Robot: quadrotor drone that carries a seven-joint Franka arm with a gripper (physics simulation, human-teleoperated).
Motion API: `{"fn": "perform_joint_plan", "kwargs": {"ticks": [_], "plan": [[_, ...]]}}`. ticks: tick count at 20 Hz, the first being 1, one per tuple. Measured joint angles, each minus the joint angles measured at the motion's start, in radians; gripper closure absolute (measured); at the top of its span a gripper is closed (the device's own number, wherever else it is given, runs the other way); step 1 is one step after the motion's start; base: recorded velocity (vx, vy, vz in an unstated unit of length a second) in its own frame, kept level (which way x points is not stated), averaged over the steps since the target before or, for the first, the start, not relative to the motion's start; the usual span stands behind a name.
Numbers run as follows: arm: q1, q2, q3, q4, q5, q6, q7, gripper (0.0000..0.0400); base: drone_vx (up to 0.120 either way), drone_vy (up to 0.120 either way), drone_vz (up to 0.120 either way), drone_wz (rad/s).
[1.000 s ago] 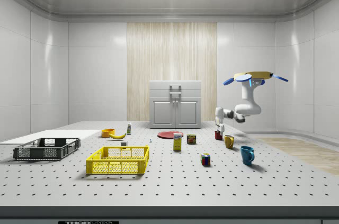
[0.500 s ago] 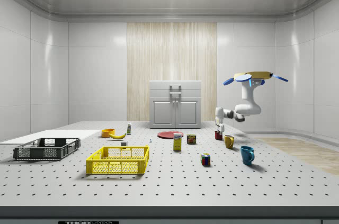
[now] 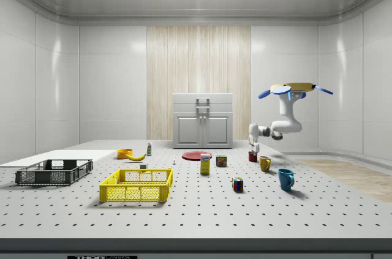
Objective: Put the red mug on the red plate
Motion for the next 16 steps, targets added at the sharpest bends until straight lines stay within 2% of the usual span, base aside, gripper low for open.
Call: {"fn": "perform_joint_plan", "kwargs": {"ticks": [3,12,16], "plan": [[-0.005,-0.005,0.041,-0.003,0.041,-0.006,0.006,0.0297,0.027,-0.013,0.093,0.0],[-0.015,-0.031,0.101,-0.005,0.105,0.003,0.016,0.03,0.12,-0.12,0.12,0.0],[-0.017,-0.044,0.108,-0.005,0.116,0.015,0.018,0.03,0.12,-0.07,0.02,0.0]]}}
